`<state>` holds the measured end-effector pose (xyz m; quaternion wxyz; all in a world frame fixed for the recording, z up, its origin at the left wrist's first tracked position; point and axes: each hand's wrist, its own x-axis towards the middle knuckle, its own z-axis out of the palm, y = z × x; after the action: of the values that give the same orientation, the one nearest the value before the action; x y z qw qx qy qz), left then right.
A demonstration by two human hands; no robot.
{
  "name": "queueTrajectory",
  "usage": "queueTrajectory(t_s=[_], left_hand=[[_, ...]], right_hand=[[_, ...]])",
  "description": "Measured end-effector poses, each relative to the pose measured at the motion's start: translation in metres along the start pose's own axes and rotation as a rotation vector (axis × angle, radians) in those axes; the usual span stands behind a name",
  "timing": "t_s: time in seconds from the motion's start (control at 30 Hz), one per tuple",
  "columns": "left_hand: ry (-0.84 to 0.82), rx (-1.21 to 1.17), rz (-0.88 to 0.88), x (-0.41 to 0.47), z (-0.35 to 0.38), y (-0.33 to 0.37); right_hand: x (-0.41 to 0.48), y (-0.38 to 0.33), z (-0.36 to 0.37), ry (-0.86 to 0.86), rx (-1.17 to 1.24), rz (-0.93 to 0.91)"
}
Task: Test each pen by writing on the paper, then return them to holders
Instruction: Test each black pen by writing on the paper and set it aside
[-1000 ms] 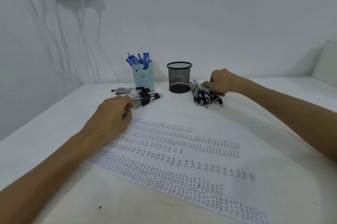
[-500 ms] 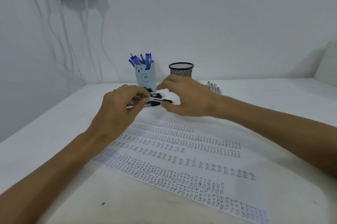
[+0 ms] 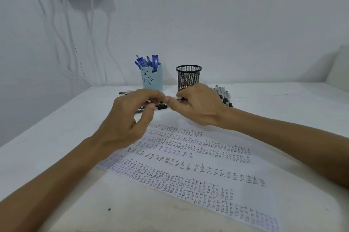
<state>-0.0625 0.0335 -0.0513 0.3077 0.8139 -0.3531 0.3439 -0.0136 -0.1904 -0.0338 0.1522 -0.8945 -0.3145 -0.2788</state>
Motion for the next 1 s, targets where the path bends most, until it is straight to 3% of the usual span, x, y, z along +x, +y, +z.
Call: queueTrajectory(t_s=[0.13,0.27,0.37,0.43,0.57,0.7,0.87,1.0], left_hand=[[-0.115,-0.076,-0.028,-0.002,0.002,0.000],[-0.374,-0.035,0.037,-0.003,0.005,0.009],[-0.600,-0.009,0.059,-0.004,0.009,0.016],[-0.684,-0.006,0.070,-0.005,0.012,0.020],[-0.701,-0.016,0.071,-0.006,0.012,0.022],[-0.701,-0.001,0.067,-0.006,0.012,0.022],[-0.714,0.005,0.062,-0.005,0.012,0.022],[-0.716,0.000,0.062,-0.005,0.012,0.022]], right_hand=[[-0.006,0.005,-0.014,-0.028,0.369,0.037],[-0.017,0.017,-0.026,0.006,0.743,0.261],[-0.029,0.023,-0.029,0.096,0.819,0.443],[-0.037,0.028,-0.028,0.070,0.850,0.498],[-0.049,0.033,-0.022,-0.042,1.020,0.567],[-0.056,0.031,-0.016,-0.144,0.931,0.536],[-0.058,0.026,-0.026,-0.277,1.014,0.531],[-0.062,0.026,-0.027,-0.284,0.919,0.491]])
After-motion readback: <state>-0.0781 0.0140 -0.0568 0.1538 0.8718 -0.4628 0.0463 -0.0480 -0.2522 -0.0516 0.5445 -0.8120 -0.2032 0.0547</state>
